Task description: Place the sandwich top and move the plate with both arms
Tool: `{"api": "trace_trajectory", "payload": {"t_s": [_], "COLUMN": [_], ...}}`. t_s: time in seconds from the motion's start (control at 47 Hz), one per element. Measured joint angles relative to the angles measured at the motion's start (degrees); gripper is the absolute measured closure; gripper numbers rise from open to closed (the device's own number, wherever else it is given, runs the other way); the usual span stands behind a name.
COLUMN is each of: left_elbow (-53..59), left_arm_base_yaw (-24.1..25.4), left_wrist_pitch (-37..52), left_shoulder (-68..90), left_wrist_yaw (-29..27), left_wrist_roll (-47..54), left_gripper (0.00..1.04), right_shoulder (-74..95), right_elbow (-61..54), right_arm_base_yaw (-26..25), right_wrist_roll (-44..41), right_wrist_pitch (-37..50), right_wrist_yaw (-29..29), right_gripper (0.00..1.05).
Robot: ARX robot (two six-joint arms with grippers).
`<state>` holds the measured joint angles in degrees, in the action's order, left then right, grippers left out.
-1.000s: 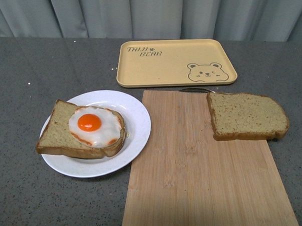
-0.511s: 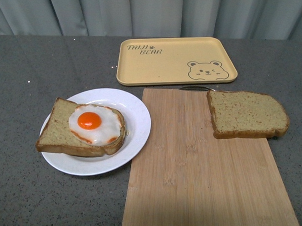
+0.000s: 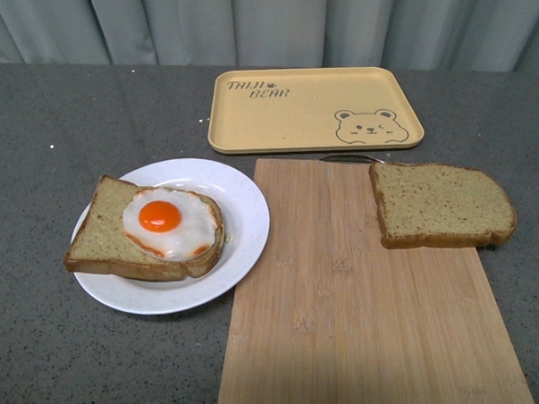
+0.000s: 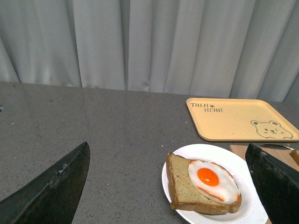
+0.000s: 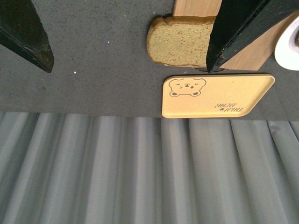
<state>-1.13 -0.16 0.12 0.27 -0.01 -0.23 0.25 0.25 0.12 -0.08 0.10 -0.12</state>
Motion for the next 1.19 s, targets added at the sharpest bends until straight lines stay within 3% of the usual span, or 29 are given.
{"api": "trace_trajectory", "payload": {"t_s": [0.383,0.404,0.468,0.511,0.66,0.787,0.957,1.191], "left_elbow": [0.0,0.0,0.0,0.0,0.0,0.0,0.0,0.0], "left_arm_base_yaw": [0.0,0.0,0.0,0.0,0.0,0.0,0.0,0.0], "left_wrist_pitch": [0.0,0.0,0.0,0.0,0.0,0.0,0.0,0.0], "left_shoulder": [0.0,0.0,0.0,0.0,0.0,0.0,0.0,0.0], "left_wrist_yaw": [0.0,0.0,0.0,0.0,0.0,0.0,0.0,0.0], "left_wrist_roll": [0.0,0.0,0.0,0.0,0.0,0.0,0.0,0.0], "left_gripper": [0.07,0.07,0.07,0.07,0.07,0.07,0.07,0.07], "right_shoulder": [0.0,0.1,4.7,9.8,37.7,58.8,78.6,93.8], "right_elbow": [0.0,0.0,0.3,0.9,5.5,12.0,22.1,33.4], "right_arm_base_yaw": [0.0,0.2,3.8,2.5,-7.6,-11.1,-13.0,-14.7], "right_wrist_roll": [0.0,-0.6,-6.4,-7.8,-7.6,-6.6,-4.5,-0.6], "right_wrist_pitch": [0.0,0.2,6.2,8.5,22.6,28.7,20.8,14.8], "right_wrist_yaw": [0.0,1.0,16.9,19.5,5.4,-1.9,-12.3,-20.0], "right_gripper": [0.09,0.09,0.09,0.09,0.09,0.09,0.09,0.09]}}
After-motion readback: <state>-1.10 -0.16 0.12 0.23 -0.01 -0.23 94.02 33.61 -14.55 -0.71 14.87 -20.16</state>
